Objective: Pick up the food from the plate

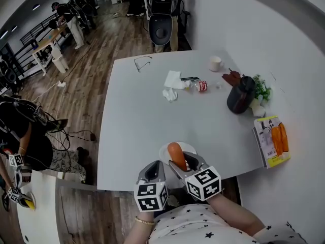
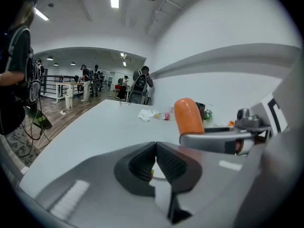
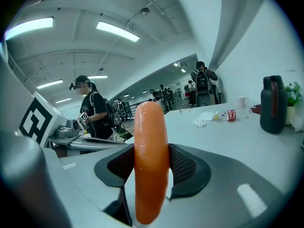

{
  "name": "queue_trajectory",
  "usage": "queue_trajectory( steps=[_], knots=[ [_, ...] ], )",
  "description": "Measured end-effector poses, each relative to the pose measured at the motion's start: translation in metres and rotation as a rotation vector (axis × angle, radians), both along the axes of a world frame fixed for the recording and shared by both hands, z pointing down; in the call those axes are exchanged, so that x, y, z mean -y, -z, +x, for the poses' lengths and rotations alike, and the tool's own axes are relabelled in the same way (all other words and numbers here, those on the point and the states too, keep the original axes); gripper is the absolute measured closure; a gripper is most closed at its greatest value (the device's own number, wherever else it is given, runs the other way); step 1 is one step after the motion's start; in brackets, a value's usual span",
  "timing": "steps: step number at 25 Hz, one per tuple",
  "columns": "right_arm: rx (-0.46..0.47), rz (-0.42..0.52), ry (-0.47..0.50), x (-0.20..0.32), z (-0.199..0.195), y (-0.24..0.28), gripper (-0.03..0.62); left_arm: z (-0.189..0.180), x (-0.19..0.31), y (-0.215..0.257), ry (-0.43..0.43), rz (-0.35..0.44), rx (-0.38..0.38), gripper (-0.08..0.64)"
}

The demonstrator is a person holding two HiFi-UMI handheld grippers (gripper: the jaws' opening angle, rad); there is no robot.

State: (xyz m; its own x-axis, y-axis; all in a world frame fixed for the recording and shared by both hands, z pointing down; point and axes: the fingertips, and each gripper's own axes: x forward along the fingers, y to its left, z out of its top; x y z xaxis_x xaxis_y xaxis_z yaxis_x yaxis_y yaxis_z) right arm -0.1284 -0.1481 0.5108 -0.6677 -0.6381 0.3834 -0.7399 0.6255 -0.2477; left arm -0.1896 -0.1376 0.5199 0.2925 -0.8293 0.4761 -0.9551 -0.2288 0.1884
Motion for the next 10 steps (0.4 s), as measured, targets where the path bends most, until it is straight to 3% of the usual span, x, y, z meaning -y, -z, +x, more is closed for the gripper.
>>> queue_trajectory(
  steps=[10],
  knots=[
    [-0.006,0.007,-0.017,0.0003,0.0044,-0.0002,0.376,0.0001,0.0025,0.0028,0.006,0.01,-0.005,0.552]
  ],
)
